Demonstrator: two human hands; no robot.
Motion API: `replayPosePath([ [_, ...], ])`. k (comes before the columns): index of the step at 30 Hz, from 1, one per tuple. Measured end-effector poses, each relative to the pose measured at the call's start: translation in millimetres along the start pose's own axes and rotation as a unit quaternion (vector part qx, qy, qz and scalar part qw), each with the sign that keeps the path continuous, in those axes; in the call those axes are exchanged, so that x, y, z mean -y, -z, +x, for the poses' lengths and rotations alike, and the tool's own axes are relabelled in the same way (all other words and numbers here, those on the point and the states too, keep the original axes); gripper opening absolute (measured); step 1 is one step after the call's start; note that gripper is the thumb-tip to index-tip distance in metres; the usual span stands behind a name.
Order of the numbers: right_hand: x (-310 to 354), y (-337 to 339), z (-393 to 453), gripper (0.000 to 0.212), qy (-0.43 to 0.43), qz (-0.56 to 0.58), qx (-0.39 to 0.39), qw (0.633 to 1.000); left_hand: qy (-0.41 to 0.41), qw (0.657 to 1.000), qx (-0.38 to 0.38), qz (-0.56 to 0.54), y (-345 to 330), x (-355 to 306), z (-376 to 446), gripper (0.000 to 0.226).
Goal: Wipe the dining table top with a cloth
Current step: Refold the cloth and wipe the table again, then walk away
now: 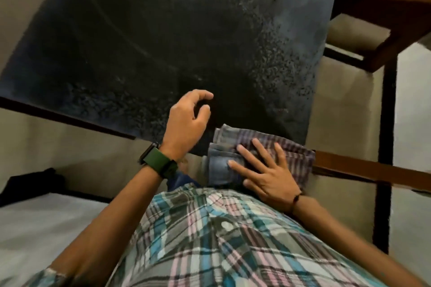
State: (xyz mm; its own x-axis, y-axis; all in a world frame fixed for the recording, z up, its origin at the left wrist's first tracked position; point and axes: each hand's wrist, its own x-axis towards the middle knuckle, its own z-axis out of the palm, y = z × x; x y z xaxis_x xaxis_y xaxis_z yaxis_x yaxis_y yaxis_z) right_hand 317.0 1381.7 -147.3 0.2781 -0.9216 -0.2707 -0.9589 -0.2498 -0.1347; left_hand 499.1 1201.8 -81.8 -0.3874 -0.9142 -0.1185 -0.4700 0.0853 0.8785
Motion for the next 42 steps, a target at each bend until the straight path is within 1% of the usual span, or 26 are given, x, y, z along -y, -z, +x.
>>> replayPosePath([
  [2, 5, 3, 16, 0.047, -0.016, 0.003, 0.005, 1.000, -0.002, 1.000, 0.012, -0.003, 12, 10, 3, 0.024],
  [4, 12, 17, 49, 0.047, -0.007, -0.002, 0.037, 0.999, -0.008, 1.000, 0.018, -0.003, 23, 17, 5, 0.024],
  [7, 34, 36, 123, 0.051, 0.031, -0.013, 0.052, 0.998, -0.006, 1.000, -0.004, -0.007, 41, 26, 4, 0.024],
  [10, 69, 62, 201, 0.052, 0.020, -0.019, 0.067, 0.997, 0.004, 1.000, -0.021, -0.014, 58, 33, 6, 0.023],
  [12, 84, 71, 227, 0.052, 0.016, -0.029, 0.069, 0.997, 0.007, 0.999, -0.034, -0.016, 68, 39, 9, 0.024],
  [14, 79, 64, 214, 0.051, 0.027, -0.034, 0.059, 0.997, 0.015, 0.999, -0.047, -0.014, 78, 46, 11, 0.022],
  [16, 63, 46, 167, 0.049, 0.027, -0.040, 0.034, 0.998, 0.017, 0.998, -0.061, -0.008, 89, 55, 12, 0.022],
  [17, 51, 36, 136, 0.049, 0.013, -0.045, 0.022, 0.999, 0.020, 0.998, -0.066, -0.008, 93, 59, 12, 0.023],
  [19, 26, 22, 80, 0.048, -0.031, -0.053, 0.028, 0.998, 0.039, 0.997, -0.070, -0.015, 98, 67, 14, 0.023],
  [22, 7, 17, 50, 0.049, -0.066, -0.062, 0.042, 0.995, 0.053, 0.996, -0.069, -0.018, 101, 70, 14, 0.022],
  [24, 14, 22, 62, 0.049, -0.065, -0.058, 0.046, 0.995, 0.046, 0.996, -0.065, -0.027, 102, 67, 11, 0.022],
  [25, 23, 24, 77, 0.050, -0.048, -0.060, 0.041, 0.996, 0.041, 0.996, -0.066, -0.031, 103, 66, 8, 0.022],
  [28, 71, 37, 152, 0.051, 0.033, -0.058, 0.056, 0.996, 0.033, 0.996, -0.080, -0.037, 110, 68, 3, 0.022],
  [30, 107, 50, 210, 0.052, 0.095, -0.047, 0.041, 0.994, 0.047, 0.994, -0.094, -0.035, 116, 69, 0, 0.021],
  [31, 121, 55, 236, 0.052, 0.103, -0.036, 0.037, 0.993, 0.056, 0.993, -0.101, -0.037, 121, 69, -2, 0.020],
  [32, 129, 60, 260, 0.052, 0.098, -0.029, 0.052, 0.993, 0.060, 0.992, -0.109, -0.039, 126, 70, -2, 0.020],
  [35, 134, 76, 312, 0.057, 0.075, -0.039, 0.072, 0.994, 0.053, 0.990, -0.130, -0.033, 137, 73, -2, 0.020],
  [37, 134, 75, 318, 0.058, 0.073, -0.047, 0.075, 0.993, 0.048, 0.989, -0.137, -0.024, 141, 78, -3, 0.021],
  [38, 133, 72, 307, 0.056, 0.076, -0.047, 0.070, 0.994, 0.046, 0.989, -0.136, -0.022, 140, 78, -3, 0.021],
  [41, 118, 48, 226, 0.051, 0.106, -0.060, 0.009, 0.993, 0.036, 0.989, -0.142, -0.010, 138, 80, -9, 0.020],
  [42, 107, 38, 193, 0.051, 0.114, -0.072, 0.006, 0.991, 0.032, 0.988, -0.148, -0.011, 137, 80, -10, 0.020],
])
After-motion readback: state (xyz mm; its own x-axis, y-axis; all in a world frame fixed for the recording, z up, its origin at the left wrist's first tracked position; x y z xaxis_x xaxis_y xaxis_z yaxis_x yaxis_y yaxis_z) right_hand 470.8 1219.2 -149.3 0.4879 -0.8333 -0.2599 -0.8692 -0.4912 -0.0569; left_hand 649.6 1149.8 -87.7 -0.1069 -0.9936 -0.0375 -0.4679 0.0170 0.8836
